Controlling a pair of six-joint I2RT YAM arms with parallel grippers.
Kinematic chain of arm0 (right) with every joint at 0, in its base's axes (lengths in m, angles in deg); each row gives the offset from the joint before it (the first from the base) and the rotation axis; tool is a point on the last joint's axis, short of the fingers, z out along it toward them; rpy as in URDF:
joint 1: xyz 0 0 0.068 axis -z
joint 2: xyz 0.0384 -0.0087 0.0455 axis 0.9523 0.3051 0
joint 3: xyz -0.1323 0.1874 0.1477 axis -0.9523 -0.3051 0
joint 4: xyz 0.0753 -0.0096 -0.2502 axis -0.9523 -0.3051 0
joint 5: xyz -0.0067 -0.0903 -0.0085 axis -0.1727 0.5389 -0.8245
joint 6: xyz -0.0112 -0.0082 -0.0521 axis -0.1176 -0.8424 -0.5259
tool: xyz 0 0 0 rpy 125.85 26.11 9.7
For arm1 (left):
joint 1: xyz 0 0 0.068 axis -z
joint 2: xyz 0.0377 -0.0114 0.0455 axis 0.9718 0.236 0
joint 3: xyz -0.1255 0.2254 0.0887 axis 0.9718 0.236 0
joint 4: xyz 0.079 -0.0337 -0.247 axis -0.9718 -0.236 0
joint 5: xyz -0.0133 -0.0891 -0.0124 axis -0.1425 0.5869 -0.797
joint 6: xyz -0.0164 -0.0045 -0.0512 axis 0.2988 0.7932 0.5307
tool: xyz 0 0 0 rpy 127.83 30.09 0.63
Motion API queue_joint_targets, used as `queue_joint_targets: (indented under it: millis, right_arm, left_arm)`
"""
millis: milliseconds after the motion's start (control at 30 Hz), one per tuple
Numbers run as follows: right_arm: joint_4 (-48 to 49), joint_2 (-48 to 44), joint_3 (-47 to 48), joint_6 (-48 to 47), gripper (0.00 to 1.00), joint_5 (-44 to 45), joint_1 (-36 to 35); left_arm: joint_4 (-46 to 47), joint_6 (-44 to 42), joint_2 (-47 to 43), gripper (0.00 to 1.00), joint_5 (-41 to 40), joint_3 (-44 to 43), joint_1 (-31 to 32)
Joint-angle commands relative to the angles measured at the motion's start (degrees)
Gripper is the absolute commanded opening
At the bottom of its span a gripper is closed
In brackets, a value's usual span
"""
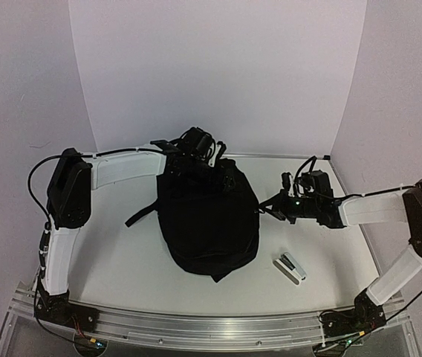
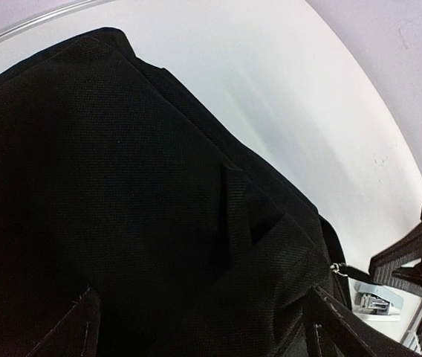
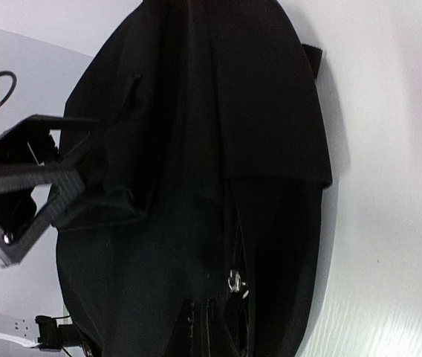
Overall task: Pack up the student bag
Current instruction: Zip the student bag at the center of the board.
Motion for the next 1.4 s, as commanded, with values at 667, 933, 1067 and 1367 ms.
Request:
queue_joint_targets:
  millis: [667,933,1067,1367]
  right_arm:
    - [-8.3,-14.3,-7.3,9.0,0.0,-1.6,-18.7]
    - [-8.3,-11.8,-1.9,9.5,0.0,-0.6,-26.4]
    - [-8.2,-9.5,1.2,9.7,0.0,1.5,-29.7]
    - [-7.6,-12.4,3.8,12.4,0.0,12.6,-30.7]
  left_arm:
    - [3.8,3.6,6.2,0.95,0.5,-0.3,-1.9]
    - [5.7,5.0,7.2,0.95,0.3,-0.8,-3.0]
    - [6.3,5.9,7.1,0.95,0.9,-1.7,-3.6]
    - [9.9,4.5,-6.2,0.95,6.4,7.6,-3.7]
